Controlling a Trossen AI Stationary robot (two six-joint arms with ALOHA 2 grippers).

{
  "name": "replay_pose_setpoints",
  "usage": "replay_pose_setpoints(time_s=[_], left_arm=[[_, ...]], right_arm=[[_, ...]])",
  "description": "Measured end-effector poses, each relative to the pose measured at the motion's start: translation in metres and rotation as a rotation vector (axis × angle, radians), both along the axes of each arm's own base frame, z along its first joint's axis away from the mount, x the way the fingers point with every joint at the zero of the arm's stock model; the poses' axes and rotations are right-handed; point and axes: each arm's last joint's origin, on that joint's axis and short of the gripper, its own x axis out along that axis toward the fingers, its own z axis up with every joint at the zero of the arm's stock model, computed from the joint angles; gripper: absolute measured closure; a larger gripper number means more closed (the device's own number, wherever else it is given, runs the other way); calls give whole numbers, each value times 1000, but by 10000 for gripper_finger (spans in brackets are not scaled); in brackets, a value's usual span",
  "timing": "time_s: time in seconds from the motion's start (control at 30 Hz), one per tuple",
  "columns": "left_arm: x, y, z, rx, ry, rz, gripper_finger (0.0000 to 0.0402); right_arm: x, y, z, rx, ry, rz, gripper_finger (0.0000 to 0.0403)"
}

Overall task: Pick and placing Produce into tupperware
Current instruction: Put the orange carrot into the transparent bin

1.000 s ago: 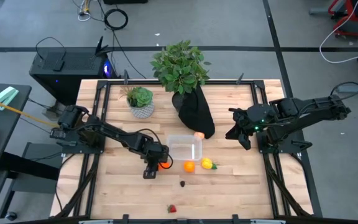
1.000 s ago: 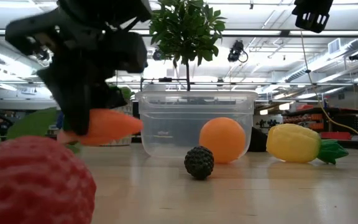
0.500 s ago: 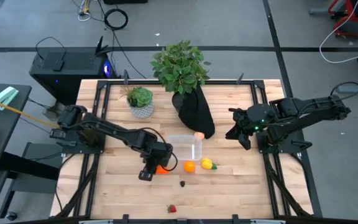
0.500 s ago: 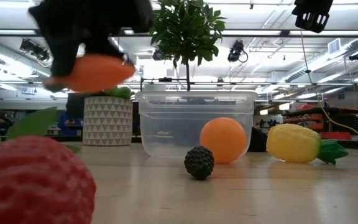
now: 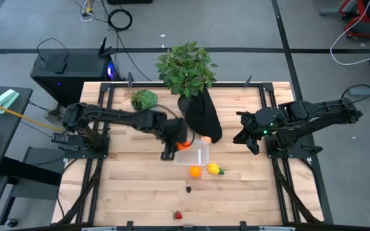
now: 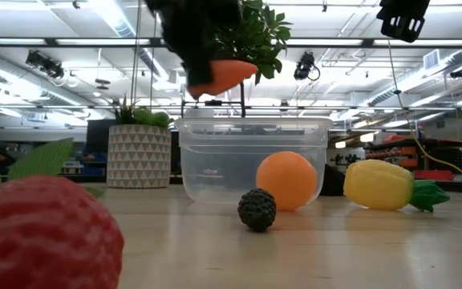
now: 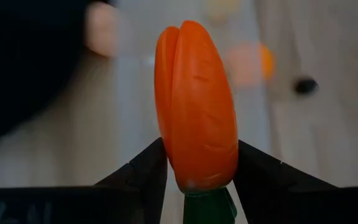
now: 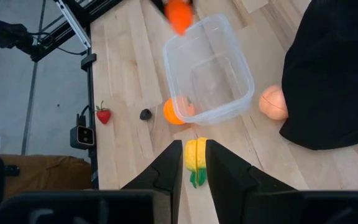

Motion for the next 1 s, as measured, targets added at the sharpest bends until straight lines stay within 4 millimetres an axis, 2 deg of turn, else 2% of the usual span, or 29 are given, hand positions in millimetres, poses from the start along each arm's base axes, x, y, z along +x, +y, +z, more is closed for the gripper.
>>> replay_pose_setpoints(time_s=[0.13,0.23,0.5,0.73,1.0], left_arm=[[10,19,-1,-3,-66,53,230],[15,22,-8,-28,-63,50,233],[28,5,-39,-64,14,-14,227],[30,-4,-49,-67,46,-28,220],[32,-5,-53,-79,57,-5,197]], right_arm=[[0,0,0,0,0,0,325],[0,0,0,0,-1,0,325],[0,0,0,4,-5,-3,325],[0,0,1,4,-8,-2,325],[0,0,1,4,-7,-3,325]])
